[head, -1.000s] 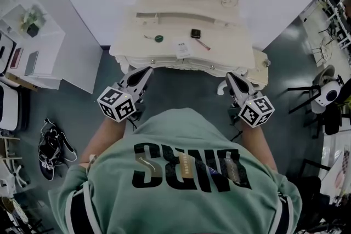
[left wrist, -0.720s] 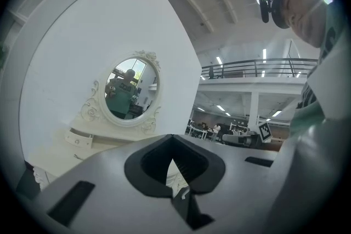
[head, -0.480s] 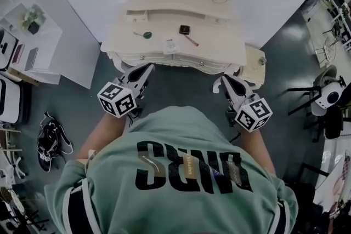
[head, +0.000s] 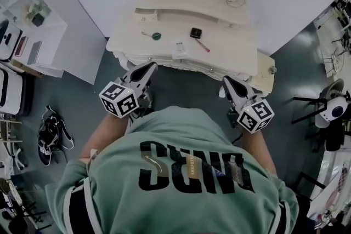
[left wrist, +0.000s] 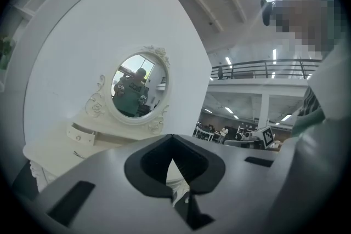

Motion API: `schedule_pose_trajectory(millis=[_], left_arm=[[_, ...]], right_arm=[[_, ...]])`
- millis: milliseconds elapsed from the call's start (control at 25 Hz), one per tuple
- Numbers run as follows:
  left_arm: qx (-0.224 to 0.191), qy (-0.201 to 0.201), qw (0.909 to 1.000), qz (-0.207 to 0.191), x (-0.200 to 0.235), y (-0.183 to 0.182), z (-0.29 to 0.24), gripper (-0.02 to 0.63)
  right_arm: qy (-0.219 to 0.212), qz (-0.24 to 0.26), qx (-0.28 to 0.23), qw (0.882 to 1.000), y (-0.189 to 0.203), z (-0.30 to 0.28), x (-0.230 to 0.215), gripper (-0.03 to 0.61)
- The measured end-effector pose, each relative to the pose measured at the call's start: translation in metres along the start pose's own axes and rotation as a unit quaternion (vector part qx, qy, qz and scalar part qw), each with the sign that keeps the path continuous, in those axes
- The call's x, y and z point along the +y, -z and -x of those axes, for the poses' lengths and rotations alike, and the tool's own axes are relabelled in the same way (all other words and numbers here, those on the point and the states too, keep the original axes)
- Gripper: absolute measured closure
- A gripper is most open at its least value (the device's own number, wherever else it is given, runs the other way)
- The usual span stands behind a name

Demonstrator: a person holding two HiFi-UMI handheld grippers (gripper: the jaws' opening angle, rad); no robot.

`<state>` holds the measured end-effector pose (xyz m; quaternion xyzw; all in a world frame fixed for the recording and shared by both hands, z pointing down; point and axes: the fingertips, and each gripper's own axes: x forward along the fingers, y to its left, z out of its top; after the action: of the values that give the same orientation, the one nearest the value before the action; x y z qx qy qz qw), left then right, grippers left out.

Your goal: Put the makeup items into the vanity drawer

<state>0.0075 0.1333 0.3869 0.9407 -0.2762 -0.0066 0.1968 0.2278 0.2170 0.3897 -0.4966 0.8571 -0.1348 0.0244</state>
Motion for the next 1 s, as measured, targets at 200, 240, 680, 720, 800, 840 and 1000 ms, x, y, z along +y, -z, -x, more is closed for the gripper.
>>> schedule_pose_trajectory(millis=[200, 240, 680, 720, 800, 840, 1000], left_arm=[[-0.003, 0.045, 0.9989, 0.008, 0.082, -0.026, -0.029, 0.616], [0.0, 0.056, 0.9984, 0.008, 0.099, -0.033, -0.036, 0.616], [0.059, 0.13, 0.9895, -0.019, 0.218, -0.09, -0.092, 0.617], [0.061, 0.131, 0.9894, -0.016, 0.221, -0.089, -0.098, 0.617], [0.062, 0.129, 0.9897, -0.011, 0.222, -0.085, -0.108, 0.617], [0.061, 0.126, 0.9901, -0.009, 0.221, -0.083, -0.114, 0.617], [0.048, 0.104, 0.9933, 0.012, 0.209, -0.079, -0.138, 0.617]], right_arm=[[0.035, 0.008, -0.009, 0.999, -0.012, -0.08, -0.011, 0.571], [0.044, 0.006, -0.012, 0.999, -0.016, -0.099, -0.014, 0.571], [0.132, -0.021, -0.019, 0.991, -0.047, -0.219, -0.052, 0.571], [0.134, -0.02, -0.017, 0.991, -0.048, -0.221, -0.057, 0.571], [0.135, -0.022, -0.012, 0.99, -0.048, -0.22, -0.071, 0.571], [0.135, -0.024, -0.01, 0.991, -0.049, -0.218, -0.079, 0.571], [0.121, -0.029, 0.0, 0.992, -0.05, -0.21, -0.111, 0.571]])
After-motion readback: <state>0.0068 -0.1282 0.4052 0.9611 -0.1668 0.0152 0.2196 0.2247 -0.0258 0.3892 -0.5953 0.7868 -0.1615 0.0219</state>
